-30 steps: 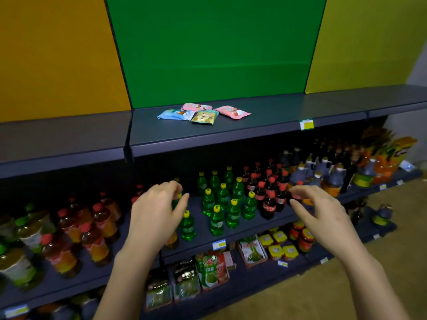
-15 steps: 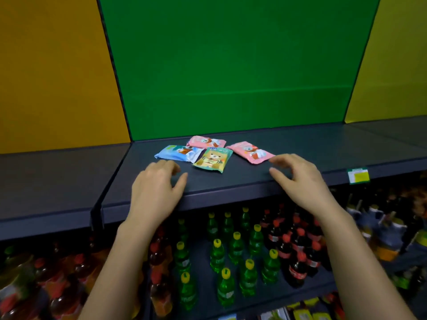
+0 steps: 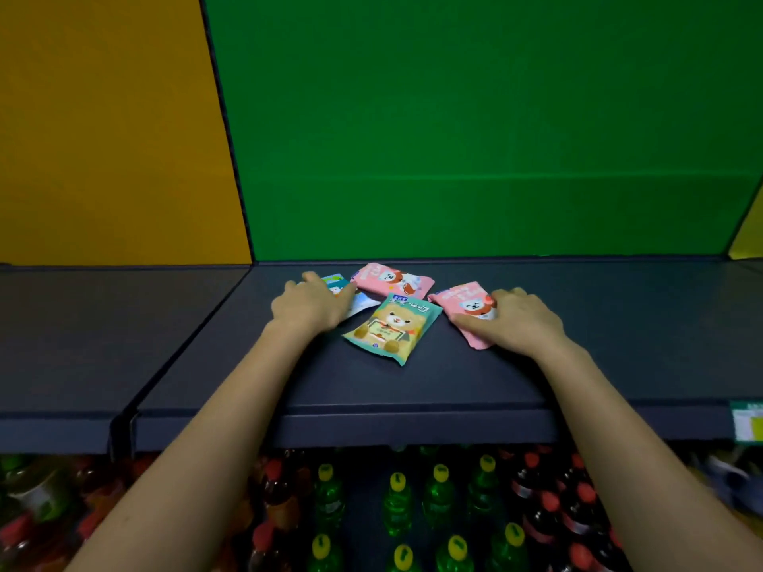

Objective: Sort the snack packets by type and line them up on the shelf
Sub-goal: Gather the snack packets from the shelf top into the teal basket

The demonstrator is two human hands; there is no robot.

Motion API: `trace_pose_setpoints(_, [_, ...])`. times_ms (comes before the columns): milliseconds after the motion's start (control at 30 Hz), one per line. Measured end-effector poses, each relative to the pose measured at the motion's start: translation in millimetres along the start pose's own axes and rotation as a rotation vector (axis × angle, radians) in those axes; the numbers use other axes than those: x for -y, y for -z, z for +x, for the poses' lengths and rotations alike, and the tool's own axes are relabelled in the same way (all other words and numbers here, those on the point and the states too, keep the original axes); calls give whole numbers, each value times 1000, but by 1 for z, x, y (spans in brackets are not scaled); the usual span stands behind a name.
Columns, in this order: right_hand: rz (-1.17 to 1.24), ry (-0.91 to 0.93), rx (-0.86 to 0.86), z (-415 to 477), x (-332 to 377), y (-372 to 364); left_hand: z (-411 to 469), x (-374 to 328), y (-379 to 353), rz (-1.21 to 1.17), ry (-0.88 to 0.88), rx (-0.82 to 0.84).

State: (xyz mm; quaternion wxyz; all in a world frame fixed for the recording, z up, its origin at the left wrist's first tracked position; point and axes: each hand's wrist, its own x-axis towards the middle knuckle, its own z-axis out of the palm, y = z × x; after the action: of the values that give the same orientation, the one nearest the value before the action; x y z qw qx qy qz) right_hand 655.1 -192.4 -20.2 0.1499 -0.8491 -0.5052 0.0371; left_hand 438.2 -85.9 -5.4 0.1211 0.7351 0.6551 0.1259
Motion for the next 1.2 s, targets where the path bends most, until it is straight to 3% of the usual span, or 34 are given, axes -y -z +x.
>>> trace_pose_setpoints(200, [108,-24,104,28,-7,4,36,-14,-13,-116,85,-60])
trace_pose_setpoints(333, [166,-41,82,37,-11,4,48,-11,-6,-192,106,88])
trace_pose_setpoints(467, [327,-50,19,37,-15,3,53,1,-1,-337,35,56])
trace_pose_setpoints(700, [702,268,-112,10,37,18,2,63,31,-784,-44,-196])
trace_pose_setpoints(933, [996,678,175,-72,184,-6,-129,196,80,-914,171,-585])
trace_pose_setpoints(1200, [979,924,619,-234,357,-111,-313,374,88,-889,604,-940])
